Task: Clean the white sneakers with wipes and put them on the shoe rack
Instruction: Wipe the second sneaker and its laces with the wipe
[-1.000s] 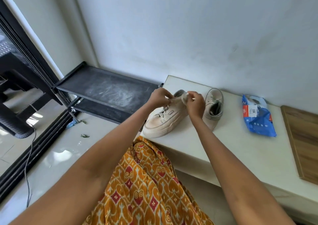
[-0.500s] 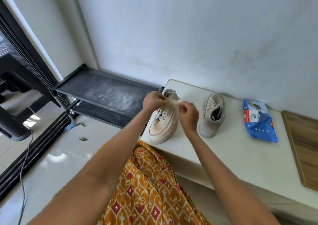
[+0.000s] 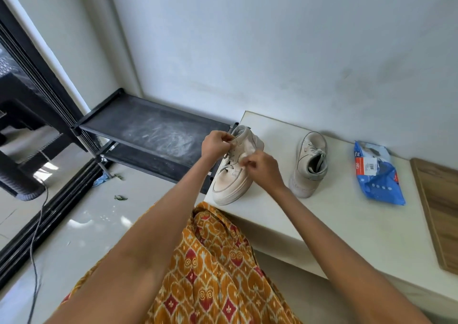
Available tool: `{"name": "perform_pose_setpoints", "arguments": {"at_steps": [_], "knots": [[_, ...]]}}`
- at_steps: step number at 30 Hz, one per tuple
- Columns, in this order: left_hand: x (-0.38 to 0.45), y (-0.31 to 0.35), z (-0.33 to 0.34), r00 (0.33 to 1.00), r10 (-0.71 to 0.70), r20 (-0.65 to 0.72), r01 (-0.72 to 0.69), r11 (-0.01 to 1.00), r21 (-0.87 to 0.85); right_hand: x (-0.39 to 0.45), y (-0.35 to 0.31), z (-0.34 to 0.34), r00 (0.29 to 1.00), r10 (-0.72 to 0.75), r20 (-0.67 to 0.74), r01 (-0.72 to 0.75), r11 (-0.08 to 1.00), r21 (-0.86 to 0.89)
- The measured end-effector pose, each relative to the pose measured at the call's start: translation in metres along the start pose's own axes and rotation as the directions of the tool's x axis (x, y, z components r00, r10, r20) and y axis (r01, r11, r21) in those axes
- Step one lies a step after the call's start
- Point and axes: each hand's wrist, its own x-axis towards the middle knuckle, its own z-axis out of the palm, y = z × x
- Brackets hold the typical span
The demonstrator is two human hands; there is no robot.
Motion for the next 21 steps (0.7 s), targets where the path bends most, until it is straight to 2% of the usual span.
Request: {"name": "perform_pose_setpoints", "arguments": {"at_steps": [2, 3, 6, 7, 10, 12, 14, 16, 19, 21], "knots": [[-0.002, 0.003, 0.001, 1.000, 0.020, 0.003, -0.020, 1.000, 0.013, 0.007, 0.005, -0.011, 0.995, 0.028, 0.095, -0.033, 0.998, 0.060], [-0.003, 0.003, 0.001, 1.000, 0.022, -0.004, -0.022, 1.000, 0.009, 0.015, 0.007, -0.016, 0.995, 0.047, 0.089, -0.056, 0.993, 0.103], [-0.002, -0.001, -0.003, 1.000, -0.008, -0.011, 0.007, 0.999, -0.040, 0.049, 0.004, -0.023, 0.977, 0.199, -0.074, -0.169, 0.940, 0.297], [-0.002, -0.001, -0.003, 1.000, -0.012, 0.001, 0.012, 0.999, -0.039, 0.059, 0.001, -0.022, 0.971, 0.227, -0.080, -0.189, 0.925, 0.329], [-0.001, 0.004, -0.002, 0.999, 0.027, 0.034, -0.028, 0.999, 0.026, 0.074, -0.005, -0.008, 0.979, 0.201, 0.036, -0.204, 0.968, 0.146], [0.000, 0.004, -0.001, 0.999, 0.044, 0.025, -0.045, 0.999, 0.022, 0.071, -0.008, 0.001, 0.985, 0.171, 0.018, -0.171, 0.983, 0.062], [0.000, -0.001, -0.002, 0.999, 0.053, 0.005, -0.053, 0.998, 0.023, 0.058, -0.013, 0.009, 0.992, 0.104, -0.066, -0.103, 0.994, 0.024], [-0.001, -0.005, -0.004, 0.999, 0.045, -0.024, -0.044, 0.998, 0.034, 0.038, -0.018, 0.016, 0.990, -0.051, -0.131, 0.046, 0.998, -0.044], [-0.003, -0.005, -0.006, 0.998, 0.046, -0.042, -0.044, 0.998, 0.053, 0.008, -0.019, 0.028, 0.935, -0.341, -0.102, 0.321, 0.931, -0.173], [-0.008, 0.000, -0.003, 0.996, 0.087, -0.027, -0.084, 0.992, 0.091, 0.002, -0.011, 0.028, 0.922, -0.370, -0.114, 0.342, 0.917, -0.207]]}}
